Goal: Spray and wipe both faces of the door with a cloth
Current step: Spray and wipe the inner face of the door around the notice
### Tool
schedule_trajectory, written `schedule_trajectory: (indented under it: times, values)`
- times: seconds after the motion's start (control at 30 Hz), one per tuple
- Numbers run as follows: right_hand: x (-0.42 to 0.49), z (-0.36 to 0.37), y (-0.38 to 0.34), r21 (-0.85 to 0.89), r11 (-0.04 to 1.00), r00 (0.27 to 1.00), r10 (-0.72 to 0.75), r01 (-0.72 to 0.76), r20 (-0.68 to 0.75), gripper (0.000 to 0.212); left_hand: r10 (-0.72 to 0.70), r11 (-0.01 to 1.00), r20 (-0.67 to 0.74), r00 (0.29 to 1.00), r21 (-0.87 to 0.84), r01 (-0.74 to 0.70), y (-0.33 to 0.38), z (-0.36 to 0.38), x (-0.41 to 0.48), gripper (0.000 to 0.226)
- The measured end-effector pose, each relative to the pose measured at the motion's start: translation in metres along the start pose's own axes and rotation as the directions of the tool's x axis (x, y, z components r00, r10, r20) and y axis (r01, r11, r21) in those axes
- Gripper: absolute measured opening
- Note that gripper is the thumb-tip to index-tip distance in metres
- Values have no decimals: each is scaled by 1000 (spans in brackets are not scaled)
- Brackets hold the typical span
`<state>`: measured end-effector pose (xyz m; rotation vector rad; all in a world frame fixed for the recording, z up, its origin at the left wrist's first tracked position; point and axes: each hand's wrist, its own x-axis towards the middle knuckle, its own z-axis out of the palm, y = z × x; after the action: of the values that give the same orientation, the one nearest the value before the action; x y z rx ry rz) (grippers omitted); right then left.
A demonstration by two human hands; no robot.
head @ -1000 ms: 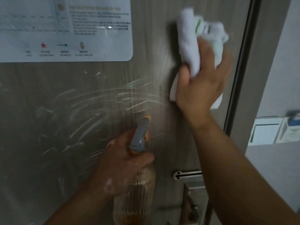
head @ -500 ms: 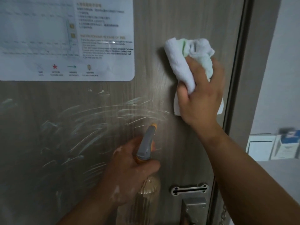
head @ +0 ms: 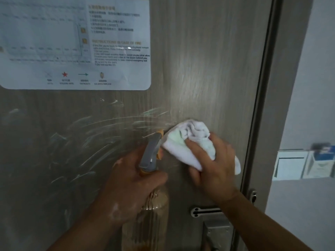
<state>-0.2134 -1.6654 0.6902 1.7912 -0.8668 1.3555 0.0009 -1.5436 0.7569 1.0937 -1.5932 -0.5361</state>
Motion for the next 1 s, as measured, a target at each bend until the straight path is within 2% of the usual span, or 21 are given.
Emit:
schedule_trajectory:
  times: [0.13,0.3,0.37,0.5,0.6,0.8,0.9,1.0]
  values:
    - [84,-15,9,25,998,989,58,-55,-135,51,-31,999,13,999,-10,31,-4,-4,3,29]
    - [178,-20,14,8,996,976,84,-84,-200,52,-39,999,-40,998,-22,38,-6,-9,8,35]
    - [168,-17,11,-4,999,980,48,-50,-193,52,-49,998,-50,998,-27,48,-8,-13,8,34]
    - [95,-9,3,-32,995,993,-95,93,-74,51,-20,1000,-47,999,21,21,-13,-19,4,29]
    - [77,-7,8,-37,992,992,-125,124,-18,51,-53,998,-56,997,29,54,-17,-23,1,23]
    - [137,-18,3,-14,999,997,-44,43,-59,55,-39,999,-46,998,20,40,-16,-22,-1,24]
    - [180,-16,1,-36,998,993,-46,42,-109,55,-57,998,-23,998,-20,56,-14,-19,2,31]
    - [183,-13,-2,-46,998,989,-59,53,-138,56,-46,999,-30,998,-18,46,-14,-20,4,29]
